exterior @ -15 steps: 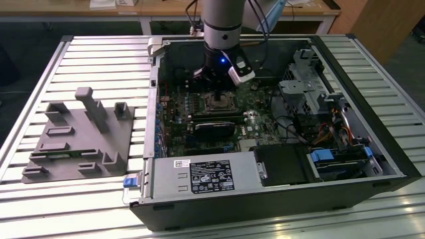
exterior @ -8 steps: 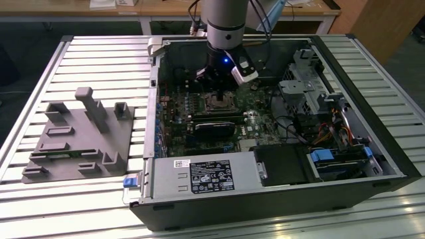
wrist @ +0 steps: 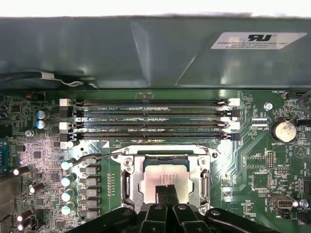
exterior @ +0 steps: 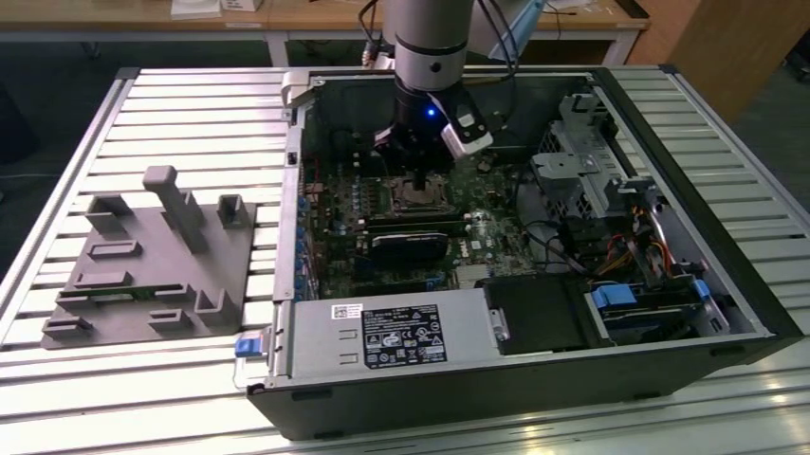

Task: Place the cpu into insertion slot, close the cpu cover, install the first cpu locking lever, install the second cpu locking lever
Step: 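Close the cpu cover, then install the first cpu locking lever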

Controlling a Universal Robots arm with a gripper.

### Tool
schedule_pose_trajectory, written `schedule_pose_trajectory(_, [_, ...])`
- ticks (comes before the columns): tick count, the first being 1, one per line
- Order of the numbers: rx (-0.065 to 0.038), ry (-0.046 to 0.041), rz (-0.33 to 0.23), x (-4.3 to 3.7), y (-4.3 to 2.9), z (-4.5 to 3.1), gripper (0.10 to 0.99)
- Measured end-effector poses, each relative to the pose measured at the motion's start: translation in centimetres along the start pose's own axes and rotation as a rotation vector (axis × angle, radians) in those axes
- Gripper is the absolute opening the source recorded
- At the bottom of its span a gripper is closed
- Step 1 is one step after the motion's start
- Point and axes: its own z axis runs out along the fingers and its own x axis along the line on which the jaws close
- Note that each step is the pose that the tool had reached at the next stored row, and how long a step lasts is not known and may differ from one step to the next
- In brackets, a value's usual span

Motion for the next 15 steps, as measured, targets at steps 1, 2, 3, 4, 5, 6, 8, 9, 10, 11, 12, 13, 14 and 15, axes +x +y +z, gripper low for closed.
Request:
schedule_pose_trajectory(1, [0.0, 0.0001, 0.0, 0.0, 0.0, -0.01, 0.106])
schedule_pose_trajectory(2, [0.0, 0.0001, 0.0, 0.0, 0.0, -0.06, 0.106])
schedule_pose_trajectory(3, [0.0, 0.0001, 0.0, 0.0, 0.0, -0.1, 0.106])
schedule_pose_trajectory(4, [0.0, 0.0001, 0.0, 0.0, 0.0, -0.1, 0.106])
schedule_pose_trajectory(5, [0.0, 0.0002, 0.0, 0.0, 0.0, -0.11, 0.106])
schedule_pose_trajectory(6, [0.0, 0.0001, 0.0, 0.0, 0.0, -0.11, 0.106])
schedule_pose_trajectory(8, [0.0, 0.0001, 0.0, 0.04, 0.0, -0.11, 0.106])
schedule_pose_trajectory(9, [0.0, 0.0002, 0.0, 0.08, 0.0, -0.11, 0.106])
schedule_pose_trajectory(10, [0.0, 0.0002, 0.0, 0.14, 0.0, -0.11, 0.106])
schedule_pose_trajectory(11, [0.0, 0.0002, 0.0, 0.22, -0.01, -0.11, 0.106])
schedule_pose_trajectory(12, [0.0, 0.0002, 0.0, 0.3, -0.01, -0.11, 0.106])
schedule_pose_trajectory(13, [0.0, 0.0001, 0.0, 0.38, -0.01, -0.12, 0.106])
schedule_pose_trajectory(14, [0.0, 0.0002, 0.0, 0.48, -0.01, -0.12, 0.106])
schedule_pose_trajectory(15, [0.0, 0.0001, 0.0, 0.58, -0.02, -0.12, 0.106])
